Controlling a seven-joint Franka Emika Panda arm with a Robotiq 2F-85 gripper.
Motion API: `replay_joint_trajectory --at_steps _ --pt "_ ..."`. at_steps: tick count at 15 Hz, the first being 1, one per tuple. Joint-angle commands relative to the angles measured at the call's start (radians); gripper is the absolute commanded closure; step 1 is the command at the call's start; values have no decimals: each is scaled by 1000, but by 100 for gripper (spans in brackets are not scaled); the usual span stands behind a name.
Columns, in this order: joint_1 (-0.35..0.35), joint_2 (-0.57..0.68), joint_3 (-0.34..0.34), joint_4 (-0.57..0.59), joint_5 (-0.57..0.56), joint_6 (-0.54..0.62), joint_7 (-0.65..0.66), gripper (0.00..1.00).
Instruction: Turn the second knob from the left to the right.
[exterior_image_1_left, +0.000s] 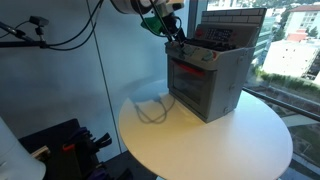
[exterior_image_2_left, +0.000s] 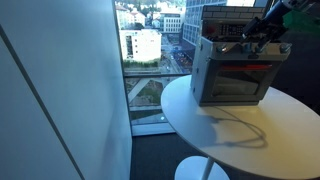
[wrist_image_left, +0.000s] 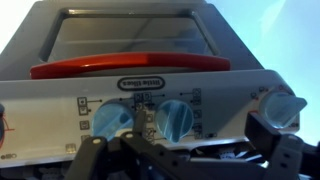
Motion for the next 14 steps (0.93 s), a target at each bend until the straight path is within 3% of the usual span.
replay_joint_trajectory --at_steps 1,8,12,13,14 --pt "3 11 3 11 27 14 -31 0" --pt "9 17 6 14 25 22 -31 0" --pt "10 21 5 15 19 29 -30 12" --pt "10 22 5 15 18 31 -30 24" --pt "10 23 4 16 17 32 -30 23"
